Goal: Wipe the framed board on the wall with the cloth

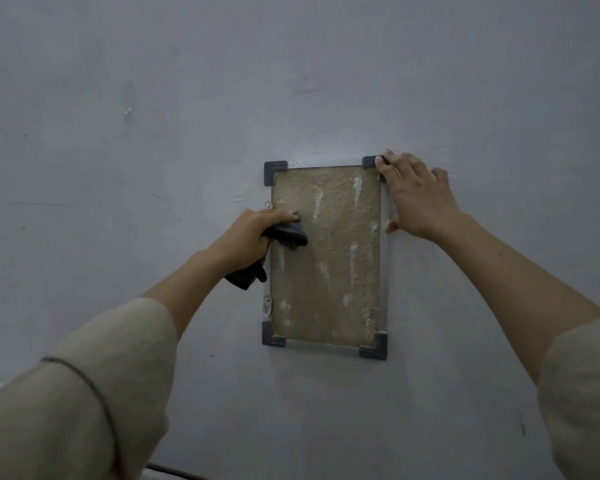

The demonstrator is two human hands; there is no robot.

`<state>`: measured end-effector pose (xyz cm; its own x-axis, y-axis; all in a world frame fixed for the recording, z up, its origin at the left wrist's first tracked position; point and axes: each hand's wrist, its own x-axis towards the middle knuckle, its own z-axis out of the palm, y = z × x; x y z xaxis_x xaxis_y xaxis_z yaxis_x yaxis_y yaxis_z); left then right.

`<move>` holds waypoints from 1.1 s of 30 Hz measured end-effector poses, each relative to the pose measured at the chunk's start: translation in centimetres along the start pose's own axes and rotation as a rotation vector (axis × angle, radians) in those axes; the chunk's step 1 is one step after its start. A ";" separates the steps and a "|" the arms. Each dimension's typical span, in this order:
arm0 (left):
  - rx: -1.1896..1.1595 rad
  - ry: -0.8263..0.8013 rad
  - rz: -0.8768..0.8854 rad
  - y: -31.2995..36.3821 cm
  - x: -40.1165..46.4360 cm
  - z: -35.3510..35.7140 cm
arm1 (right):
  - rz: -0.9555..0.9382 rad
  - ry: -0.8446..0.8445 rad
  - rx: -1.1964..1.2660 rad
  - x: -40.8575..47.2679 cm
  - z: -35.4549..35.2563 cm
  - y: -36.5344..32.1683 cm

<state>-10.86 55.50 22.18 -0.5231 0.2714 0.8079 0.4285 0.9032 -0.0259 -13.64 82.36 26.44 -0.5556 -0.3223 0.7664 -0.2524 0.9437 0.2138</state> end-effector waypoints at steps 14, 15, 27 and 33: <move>-0.107 0.275 -0.242 0.4 0.3 0.5 | 0.005 0.008 -0.010 -0.2 0.1 -0.1; -0.106 0.269 -0.278 0.8 0.3 0.9 | 0.006 0.009 -0.011 -0.2 0.2 -0.1; -0.215 0.306 -0.397 2.1 2.6 0.0 | 0.008 0.001 -0.013 -0.1 0.3 -0.2; -0.177 0.117 -0.235 2.4 2.2 -0.4 | 0.012 0.006 -0.010 0.0 0.2 -0.2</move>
<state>-10.68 58.16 24.11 -0.5391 0.0125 0.8421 0.4327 0.8619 0.2643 -13.71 82.19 26.28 -0.5541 -0.3109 0.7722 -0.2382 0.9481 0.2108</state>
